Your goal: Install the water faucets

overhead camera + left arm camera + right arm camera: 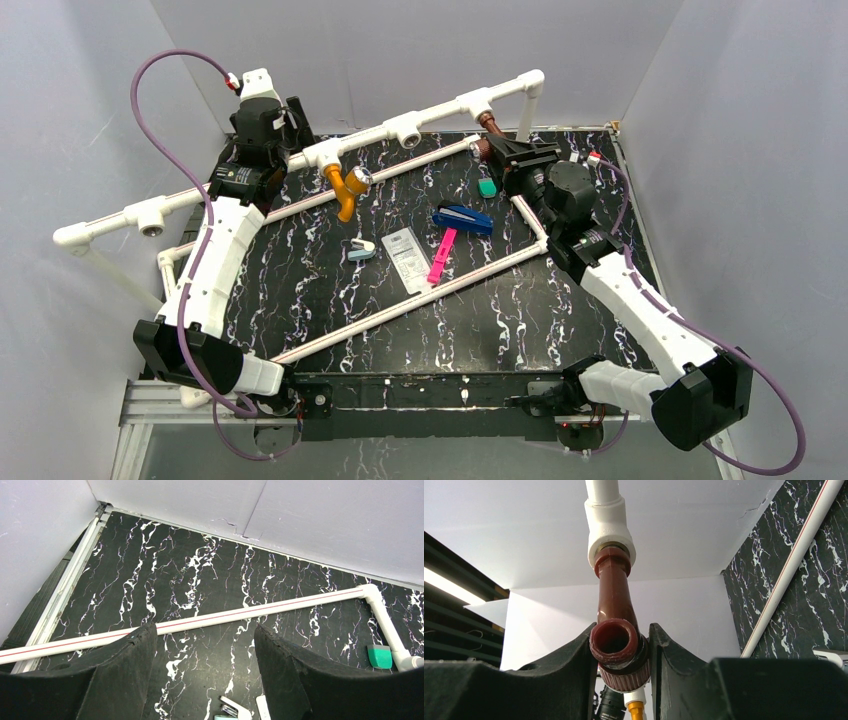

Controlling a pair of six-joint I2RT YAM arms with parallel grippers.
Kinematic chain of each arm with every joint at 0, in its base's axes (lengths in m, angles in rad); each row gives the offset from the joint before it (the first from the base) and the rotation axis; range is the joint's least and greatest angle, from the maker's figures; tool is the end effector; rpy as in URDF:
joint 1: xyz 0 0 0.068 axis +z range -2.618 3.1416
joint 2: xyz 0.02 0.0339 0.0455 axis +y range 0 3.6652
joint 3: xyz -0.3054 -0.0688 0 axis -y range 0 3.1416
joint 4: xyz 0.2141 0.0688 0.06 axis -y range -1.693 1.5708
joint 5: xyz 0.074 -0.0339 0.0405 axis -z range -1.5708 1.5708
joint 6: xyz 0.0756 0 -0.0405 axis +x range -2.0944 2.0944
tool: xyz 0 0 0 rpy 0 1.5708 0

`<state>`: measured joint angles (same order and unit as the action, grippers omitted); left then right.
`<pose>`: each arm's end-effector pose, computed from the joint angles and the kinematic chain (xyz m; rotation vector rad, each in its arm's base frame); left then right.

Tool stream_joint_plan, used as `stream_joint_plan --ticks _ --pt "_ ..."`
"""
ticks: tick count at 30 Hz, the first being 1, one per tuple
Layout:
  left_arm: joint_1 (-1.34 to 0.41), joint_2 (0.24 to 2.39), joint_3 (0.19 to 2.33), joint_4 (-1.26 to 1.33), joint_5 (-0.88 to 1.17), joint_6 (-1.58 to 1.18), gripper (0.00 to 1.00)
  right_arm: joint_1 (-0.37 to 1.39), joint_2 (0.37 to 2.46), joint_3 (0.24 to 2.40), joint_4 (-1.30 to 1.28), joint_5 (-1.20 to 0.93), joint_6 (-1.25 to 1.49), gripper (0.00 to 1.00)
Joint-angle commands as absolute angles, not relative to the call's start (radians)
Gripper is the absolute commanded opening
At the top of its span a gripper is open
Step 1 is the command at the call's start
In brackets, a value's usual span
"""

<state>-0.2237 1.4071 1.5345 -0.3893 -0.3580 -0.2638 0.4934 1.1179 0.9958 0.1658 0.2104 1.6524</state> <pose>0.3129 -0.0440 0.4640 -0.2857 1.7932 -0.0172 0.2312 0.1064 0.4280 1.1096 1.3462 1.5042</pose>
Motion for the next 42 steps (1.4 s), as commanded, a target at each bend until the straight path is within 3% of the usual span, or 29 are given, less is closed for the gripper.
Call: stream_joint_plan --ticks 1,9,13,42 --pt "-0.252 1.397 1.476 -0.643 -0.29 -0.253 0.69 0.49 1.065 1.077 0.298 0.272 1.693 0.41" --pt "-0.253 1.399 1.478 -0.641 -0.29 -0.253 0.69 0.49 1.04 1.052 0.339 0.266 1.626 0.68" --pt "-0.253 1.401 1.477 -0.641 -0.289 -0.254 0.69 0.49 1.036 1.06 0.313 0.249 1.602 0.74" --pt "-0.252 1.42 1.49 -0.641 -0.293 -0.255 0.69 0.49 0.931 0.974 0.033 0.182 1.461 0.82"
